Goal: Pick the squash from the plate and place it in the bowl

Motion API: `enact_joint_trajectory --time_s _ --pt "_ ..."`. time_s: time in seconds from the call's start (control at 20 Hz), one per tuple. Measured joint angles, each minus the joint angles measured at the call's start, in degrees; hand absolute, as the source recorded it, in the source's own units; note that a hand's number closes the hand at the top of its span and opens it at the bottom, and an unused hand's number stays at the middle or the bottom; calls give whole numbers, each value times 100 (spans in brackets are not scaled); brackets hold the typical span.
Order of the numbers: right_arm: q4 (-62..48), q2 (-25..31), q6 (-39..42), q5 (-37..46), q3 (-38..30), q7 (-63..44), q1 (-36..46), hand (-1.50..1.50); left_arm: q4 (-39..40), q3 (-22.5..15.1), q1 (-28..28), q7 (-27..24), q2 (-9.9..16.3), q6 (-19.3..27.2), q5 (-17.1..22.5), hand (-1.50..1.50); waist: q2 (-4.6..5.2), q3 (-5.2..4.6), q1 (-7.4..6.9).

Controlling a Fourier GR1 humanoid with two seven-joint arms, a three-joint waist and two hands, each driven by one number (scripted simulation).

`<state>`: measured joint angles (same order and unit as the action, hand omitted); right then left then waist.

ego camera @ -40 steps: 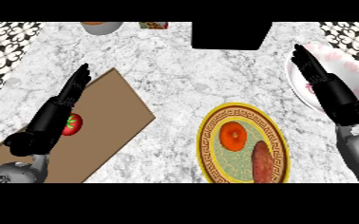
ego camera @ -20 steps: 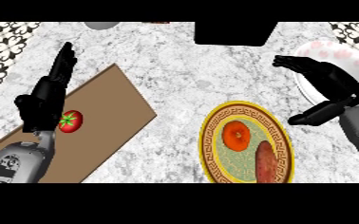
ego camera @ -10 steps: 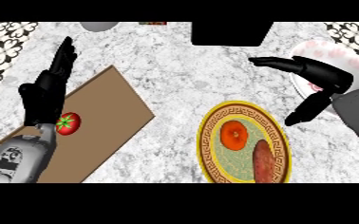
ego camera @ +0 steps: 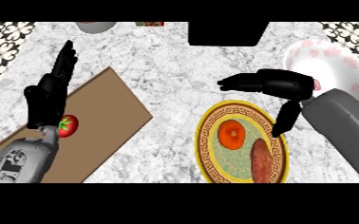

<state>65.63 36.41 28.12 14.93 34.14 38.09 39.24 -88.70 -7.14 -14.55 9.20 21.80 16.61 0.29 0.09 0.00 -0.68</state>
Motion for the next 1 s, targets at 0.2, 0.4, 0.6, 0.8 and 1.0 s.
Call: enact_joint_trajectory --time_s 0.2,0.4,0.6,0.8,1.0 --pt "218 -73 23 374 285 -173 -47 -150 -97 48 158 -45 -17 -78 -20 0 -11 -2 19" --pt "278 -156 34 861 488 -367 -163 -150 -212 119 229 -24 -52 -108 -77 0 -11 -1 28" --pt "131 -369 91 1320 503 -502 -193 -150 -183 194 249 -45 -110 -205 -144 0 -7 1 35" --pt "-154 -797 -24 1806 480 -550 -334 -150 -286 218 251 57 -215 -237 -283 0 -6 0 33" --pt "-396 -1057 -55 2166 312 -445 -430 -150 -327 370 146 186 -250 -378 -303 0 -7 0 40"
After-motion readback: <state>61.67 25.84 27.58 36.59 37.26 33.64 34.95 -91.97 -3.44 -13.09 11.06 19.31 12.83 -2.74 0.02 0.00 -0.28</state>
